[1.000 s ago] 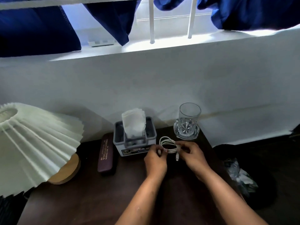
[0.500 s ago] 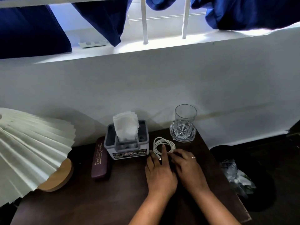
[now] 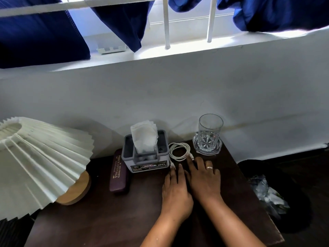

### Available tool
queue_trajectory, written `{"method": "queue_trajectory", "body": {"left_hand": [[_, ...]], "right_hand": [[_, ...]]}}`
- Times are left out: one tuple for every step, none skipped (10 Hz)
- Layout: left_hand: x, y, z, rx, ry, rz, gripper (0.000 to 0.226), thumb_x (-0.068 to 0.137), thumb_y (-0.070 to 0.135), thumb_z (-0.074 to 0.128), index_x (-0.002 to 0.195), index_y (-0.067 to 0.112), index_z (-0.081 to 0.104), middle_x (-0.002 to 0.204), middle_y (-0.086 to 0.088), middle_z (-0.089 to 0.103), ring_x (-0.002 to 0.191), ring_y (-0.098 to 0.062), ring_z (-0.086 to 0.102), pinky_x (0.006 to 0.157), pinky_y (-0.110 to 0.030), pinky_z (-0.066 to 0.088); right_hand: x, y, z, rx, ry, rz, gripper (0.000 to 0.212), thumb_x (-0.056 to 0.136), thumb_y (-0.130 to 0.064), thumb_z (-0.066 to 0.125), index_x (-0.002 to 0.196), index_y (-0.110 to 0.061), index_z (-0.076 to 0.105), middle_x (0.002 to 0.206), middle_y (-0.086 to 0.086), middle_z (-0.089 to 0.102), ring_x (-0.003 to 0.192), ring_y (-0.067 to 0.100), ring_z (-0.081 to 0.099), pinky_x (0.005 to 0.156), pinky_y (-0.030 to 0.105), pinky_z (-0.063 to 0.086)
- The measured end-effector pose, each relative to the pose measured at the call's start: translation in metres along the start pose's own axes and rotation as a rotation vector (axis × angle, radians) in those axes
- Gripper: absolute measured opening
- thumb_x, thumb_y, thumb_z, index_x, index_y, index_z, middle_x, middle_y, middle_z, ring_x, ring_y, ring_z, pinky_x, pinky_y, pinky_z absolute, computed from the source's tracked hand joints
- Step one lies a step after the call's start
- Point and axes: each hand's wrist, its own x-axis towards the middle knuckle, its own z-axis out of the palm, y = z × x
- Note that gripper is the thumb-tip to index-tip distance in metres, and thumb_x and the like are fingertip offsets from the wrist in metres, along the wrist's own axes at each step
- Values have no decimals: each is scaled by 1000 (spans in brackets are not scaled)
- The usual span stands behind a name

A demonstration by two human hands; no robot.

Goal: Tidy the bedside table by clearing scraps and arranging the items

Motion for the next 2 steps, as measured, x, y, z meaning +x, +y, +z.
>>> {"method": "queue_trajectory", "body": {"left_hand": [[-12, -2, -7, 10, -23, -3, 78, 86, 15, 45, 149, 19, -1, 159, -9, -4, 146, -24, 1, 118, -38, 7], [-27, 1, -24, 27, -27, -47, 77, 89, 22, 46, 149, 22, -2, 159, -4, -6, 146, -24, -1, 117, -43, 8]], "right_hand": [[-6, -3, -6, 4, -14, 19, 54, 79, -53, 41, 123, -28, 58, 99, 3, 66, 81, 29, 60, 55, 39, 47], [-23, -6, -11, 64, -53, 10, 68, 75, -54, 62, 133, -23, 48, 108, 5, 63, 90, 30, 61, 60, 42, 49]]}}
